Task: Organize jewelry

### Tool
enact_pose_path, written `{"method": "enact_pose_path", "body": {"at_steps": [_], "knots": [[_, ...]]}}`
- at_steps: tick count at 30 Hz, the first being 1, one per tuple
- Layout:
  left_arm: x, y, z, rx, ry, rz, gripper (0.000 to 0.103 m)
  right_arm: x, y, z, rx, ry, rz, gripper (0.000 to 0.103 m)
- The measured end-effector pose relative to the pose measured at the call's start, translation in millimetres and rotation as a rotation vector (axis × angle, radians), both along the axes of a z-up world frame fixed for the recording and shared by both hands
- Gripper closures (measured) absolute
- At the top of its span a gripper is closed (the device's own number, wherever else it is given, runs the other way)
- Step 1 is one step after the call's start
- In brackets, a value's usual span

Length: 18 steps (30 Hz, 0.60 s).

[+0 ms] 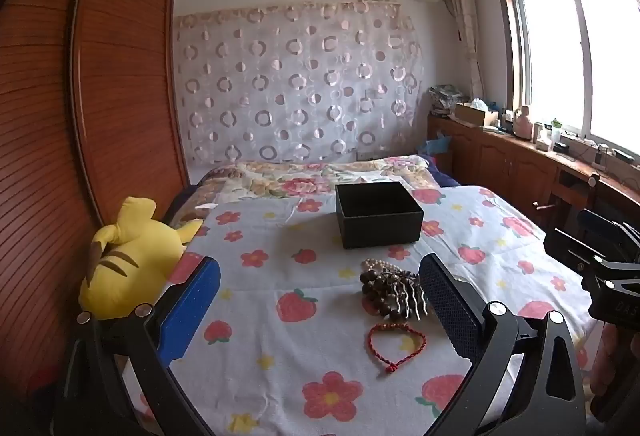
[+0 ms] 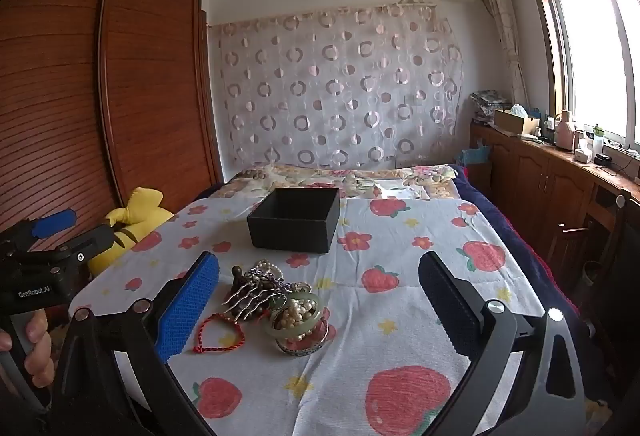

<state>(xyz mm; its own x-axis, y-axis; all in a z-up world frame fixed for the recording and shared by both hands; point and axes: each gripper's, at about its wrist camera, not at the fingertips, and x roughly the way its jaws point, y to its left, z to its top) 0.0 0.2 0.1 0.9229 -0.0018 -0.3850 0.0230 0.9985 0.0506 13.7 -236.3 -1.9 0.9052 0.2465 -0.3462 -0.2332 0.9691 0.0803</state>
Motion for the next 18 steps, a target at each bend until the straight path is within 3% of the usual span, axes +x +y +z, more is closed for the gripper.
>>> {"method": "enact_pose_path", "body": {"at_steps": [18], "knots": [[-0.4,0.4,0.5,-0.004,-0.001,0.000,0.006,-0.7,-1.8,0.0,0.005,0.000,0.001,0.002]]}}
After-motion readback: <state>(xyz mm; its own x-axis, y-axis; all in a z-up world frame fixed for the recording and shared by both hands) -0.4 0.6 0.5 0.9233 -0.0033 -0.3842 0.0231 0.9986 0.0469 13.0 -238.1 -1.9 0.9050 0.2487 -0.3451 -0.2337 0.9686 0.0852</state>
